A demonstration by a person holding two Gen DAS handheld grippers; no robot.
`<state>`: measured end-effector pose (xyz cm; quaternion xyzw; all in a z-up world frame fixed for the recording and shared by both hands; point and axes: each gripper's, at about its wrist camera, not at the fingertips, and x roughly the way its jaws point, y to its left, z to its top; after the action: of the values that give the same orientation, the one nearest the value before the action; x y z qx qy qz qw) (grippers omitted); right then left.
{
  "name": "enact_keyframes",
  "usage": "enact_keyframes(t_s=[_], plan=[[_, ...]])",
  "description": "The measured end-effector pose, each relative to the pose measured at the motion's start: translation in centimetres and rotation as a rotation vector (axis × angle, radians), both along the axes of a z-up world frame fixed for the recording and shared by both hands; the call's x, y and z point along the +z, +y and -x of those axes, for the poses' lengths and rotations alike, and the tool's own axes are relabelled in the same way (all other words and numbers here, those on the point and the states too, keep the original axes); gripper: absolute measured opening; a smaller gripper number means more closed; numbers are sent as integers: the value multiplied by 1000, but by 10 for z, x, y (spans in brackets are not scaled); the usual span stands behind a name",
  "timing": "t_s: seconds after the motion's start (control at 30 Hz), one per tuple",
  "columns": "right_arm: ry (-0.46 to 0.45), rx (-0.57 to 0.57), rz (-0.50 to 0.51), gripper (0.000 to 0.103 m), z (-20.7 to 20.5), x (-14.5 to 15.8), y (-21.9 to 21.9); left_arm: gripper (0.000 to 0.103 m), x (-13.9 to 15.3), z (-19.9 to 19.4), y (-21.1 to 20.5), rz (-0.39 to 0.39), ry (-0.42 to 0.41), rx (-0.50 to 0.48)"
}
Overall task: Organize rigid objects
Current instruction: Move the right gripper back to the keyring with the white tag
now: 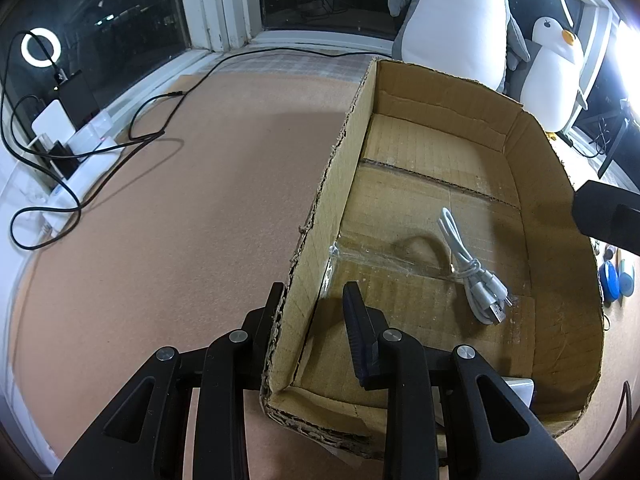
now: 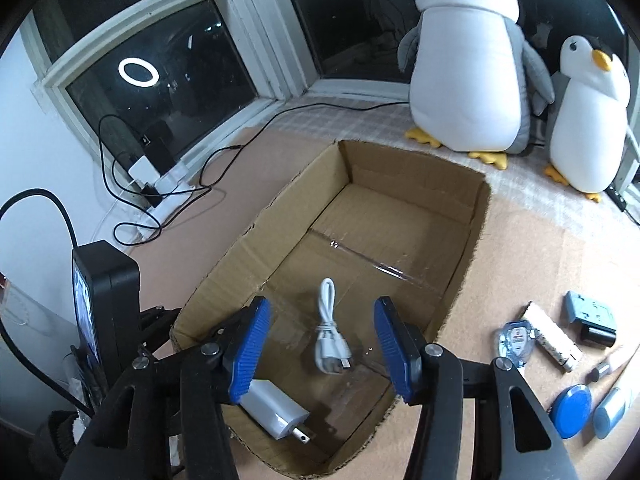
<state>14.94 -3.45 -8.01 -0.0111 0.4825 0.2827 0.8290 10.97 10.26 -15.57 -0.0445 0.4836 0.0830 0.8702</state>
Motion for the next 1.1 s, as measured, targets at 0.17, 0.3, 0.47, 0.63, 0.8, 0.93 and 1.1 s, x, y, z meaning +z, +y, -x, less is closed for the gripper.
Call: enact_keyframes(t_s=[0.17, 0.3, 0.47, 0.63, 0.8, 0.93, 1.1], plan=[[4, -12, -5, 50, 0, 2, -9, 27, 0, 0, 0, 0, 0, 0], [4, -20, -6, 50, 2, 3, -16, 27, 0, 0, 0, -1, 0, 0], [0, -28, -12, 50, 6, 7, -25, 27, 0, 0, 0, 1, 0, 0], [-18, -27, -7, 50, 18, 14, -44, 27, 0, 1, 0, -3, 0, -2], [-34, -32, 27, 50, 32, 20, -75, 27, 0, 1, 0, -5, 0, -4], [-45, -39, 67, 50, 42, 18, -100, 27, 0, 2, 0, -15, 2, -4], [-46, -53, 111, 50, 53, 11, -134, 27, 0, 3, -3, -33, 8, -3]])
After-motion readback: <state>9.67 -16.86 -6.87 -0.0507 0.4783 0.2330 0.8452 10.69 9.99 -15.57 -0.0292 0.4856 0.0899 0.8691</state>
